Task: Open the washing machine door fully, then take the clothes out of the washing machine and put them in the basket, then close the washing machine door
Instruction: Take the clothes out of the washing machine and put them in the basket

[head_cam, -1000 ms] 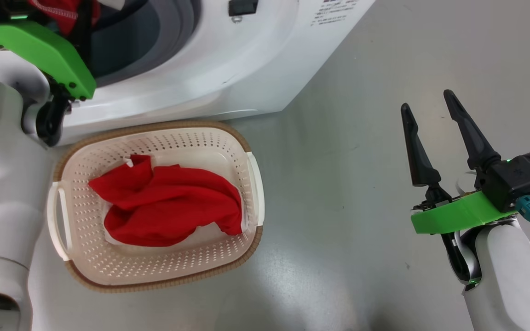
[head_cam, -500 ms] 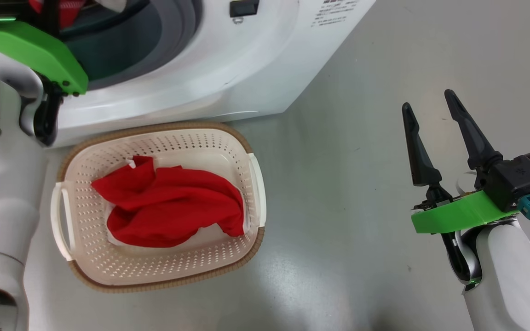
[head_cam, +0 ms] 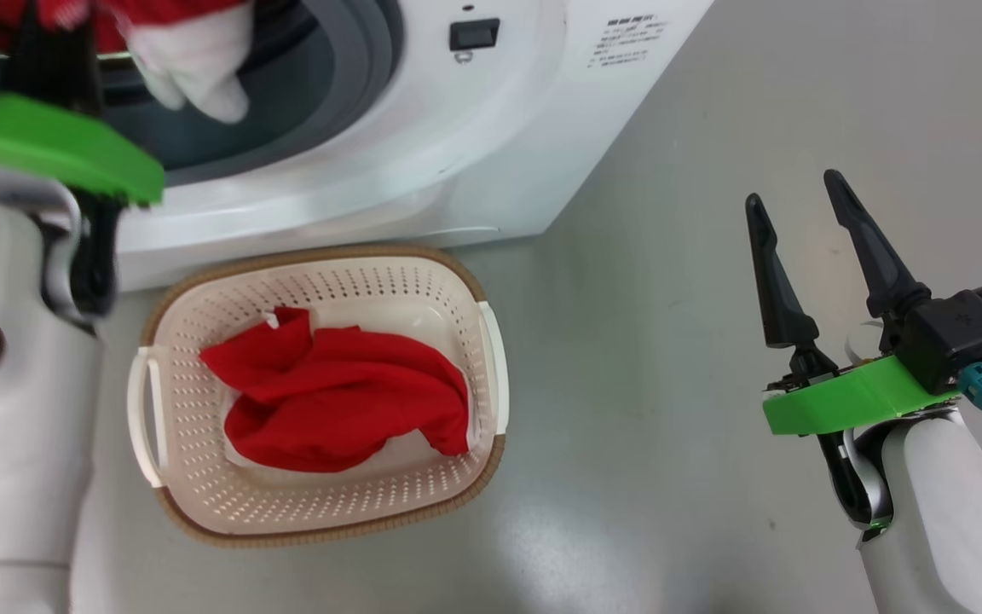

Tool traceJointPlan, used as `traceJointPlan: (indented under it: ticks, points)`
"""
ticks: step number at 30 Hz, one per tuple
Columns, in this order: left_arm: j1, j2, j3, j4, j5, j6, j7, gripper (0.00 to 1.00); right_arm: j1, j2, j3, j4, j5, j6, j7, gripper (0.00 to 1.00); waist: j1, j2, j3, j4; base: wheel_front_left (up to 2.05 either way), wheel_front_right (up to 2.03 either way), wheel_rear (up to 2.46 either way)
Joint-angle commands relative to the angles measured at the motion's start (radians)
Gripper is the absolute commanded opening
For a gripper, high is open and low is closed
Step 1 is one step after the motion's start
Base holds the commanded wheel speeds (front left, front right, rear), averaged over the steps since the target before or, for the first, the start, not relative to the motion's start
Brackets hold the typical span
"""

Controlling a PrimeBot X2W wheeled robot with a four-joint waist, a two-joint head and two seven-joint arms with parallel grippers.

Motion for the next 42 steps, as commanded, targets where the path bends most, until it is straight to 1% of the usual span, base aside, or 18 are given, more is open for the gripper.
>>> traceJointPlan:
  ticks: [1, 11, 18, 25, 31, 37, 40, 42]
  points:
    - [0.034, 0.029, 0.043, -0.058, 0.019, -0.001, -0.008, 0.00, 0.014, 0.001, 0.020, -0.018, -0.006, 0.006, -0.006, 1.00, 0.0000, -0.0001, -0.021, 0.011, 0.00, 0.00, 0.00]
    - [0.249, -0.034, 0.160, -0.274, 0.094, -0.021, -0.008, 0.00, 0.057, 0.001, 0.020, -0.010, -0.009, 0.006, -0.006, 1.00, 0.0000, -0.0001, -0.120, 0.036, 0.00, 0.00, 0.00]
    - [0.408, -0.070, 0.205, -0.388, 0.127, -0.028, -0.008, 0.00, 0.092, 0.001, 0.022, -0.002, -0.007, 0.006, -0.006, 1.00, 0.0000, -0.0001, -0.200, 0.050, 0.00, 0.00, 0.00]
    - [0.547, -0.117, 0.245, -0.504, 0.138, -0.030, -0.008, 0.00, 0.134, 0.001, 0.017, 0.005, -0.009, 0.006, -0.006, 1.00, 0.0000, -0.0001, -0.273, 0.067, 0.00, 0.00, 0.00]
    - [0.641, -0.143, 0.248, -0.614, 0.160, -0.029, -0.008, 0.00, 0.151, 0.001, 0.022, 0.010, -0.003, 0.006, -0.006, 1.00, 0.0000, -0.0001, -0.307, 0.074, 0.00, 0.00, 0.00]
    - [0.748, -0.161, 0.231, -0.759, 0.166, -0.010, -0.008, 0.00, 0.162, 0.001, 0.017, 0.012, -0.004, 0.006, -0.006, 1.00, 0.0000, -0.0001, -0.332, 0.084, 0.00, 0.00, 0.00]
    - [0.784, -0.165, 0.221, -0.800, 0.165, -0.001, -0.008, 0.00, 0.167, 0.001, 0.015, 0.010, -0.002, 0.006, -0.006, 1.00, 0.0000, -0.0001, -0.333, 0.089, 0.00, 0.00, 0.00]
    - [0.805, -0.166, 0.212, -0.801, 0.153, 0.005, -0.008, 0.00, 0.171, 0.001, 0.015, 0.008, 0.001, 0.006, -0.006, 1.00, 0.0000, -0.0001, -0.331, 0.092, 0.00, 0.00, 0.00]
